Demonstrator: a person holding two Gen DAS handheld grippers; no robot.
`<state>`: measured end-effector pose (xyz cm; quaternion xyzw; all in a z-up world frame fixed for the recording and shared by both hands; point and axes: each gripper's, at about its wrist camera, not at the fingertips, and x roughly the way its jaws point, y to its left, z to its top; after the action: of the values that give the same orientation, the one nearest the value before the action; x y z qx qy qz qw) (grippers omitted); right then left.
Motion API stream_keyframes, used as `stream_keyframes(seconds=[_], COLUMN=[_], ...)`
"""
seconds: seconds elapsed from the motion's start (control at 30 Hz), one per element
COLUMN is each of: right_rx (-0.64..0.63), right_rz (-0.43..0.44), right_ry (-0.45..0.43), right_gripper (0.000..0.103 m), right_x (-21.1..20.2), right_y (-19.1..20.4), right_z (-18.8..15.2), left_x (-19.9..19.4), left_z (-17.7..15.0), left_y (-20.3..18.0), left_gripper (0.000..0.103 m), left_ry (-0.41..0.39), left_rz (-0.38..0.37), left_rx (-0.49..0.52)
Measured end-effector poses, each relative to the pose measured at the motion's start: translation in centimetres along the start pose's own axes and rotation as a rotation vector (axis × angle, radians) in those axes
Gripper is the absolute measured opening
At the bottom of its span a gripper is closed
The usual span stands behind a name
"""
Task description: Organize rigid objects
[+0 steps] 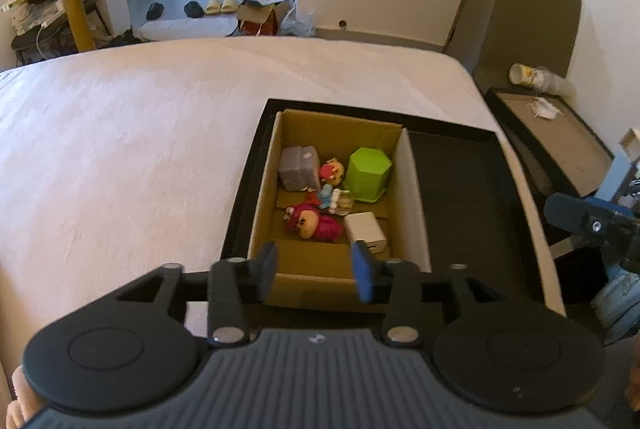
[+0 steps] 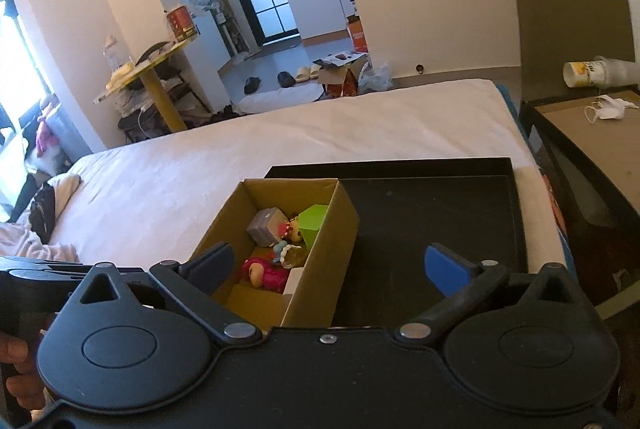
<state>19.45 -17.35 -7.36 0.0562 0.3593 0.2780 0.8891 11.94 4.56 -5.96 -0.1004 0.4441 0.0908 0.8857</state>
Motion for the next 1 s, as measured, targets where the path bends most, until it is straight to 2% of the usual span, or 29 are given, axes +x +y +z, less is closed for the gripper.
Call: stream_keyframes(seconds=[0.13,0.3,0.43,0.67,0.8,1.0], right_rx=[0.025,0.068,0.053,0.006,0.009,0.018], right_rz=[-0.010,-0.032,-0.049,-0.076,-0.074,-0.113], right_ry=[-0.005,0.007,0.030,0.036,0.029,0.011], right_gripper=[0.103,0.103,0.103,0.103,0.103,0.103], right_x=[-1.5,-3.2,-4.3,-6.2,-7.3,-8.9], right_y=[0.1,0.3,1.3,3.6,4.4,4.9], right_z=[-0.3,-1.1,-1.6,-2.4,-2.8,-3.1], left_x=[-1.3,-3.0,-4.5,-6.8,-8.0,-9.6], left_z=[-0.1,-0.3,-0.6,-1.3,-1.7,-2.5], left_y=[-0.2,-0.5,-0.7,-0.5,-0.6,-0.9], left_gripper=[0.066,0.076,0.085,0.089,0.091,0.092], left_ry=[-0.009,-0.028,-0.040,-0.066,-0.074,-0.093], left_rz=[-0.006,-0.025,-0.049,-0.058,-0.060,-0.052], left_rx=[-0.010,0.001,0.006,-0.004,0.006,0.032])
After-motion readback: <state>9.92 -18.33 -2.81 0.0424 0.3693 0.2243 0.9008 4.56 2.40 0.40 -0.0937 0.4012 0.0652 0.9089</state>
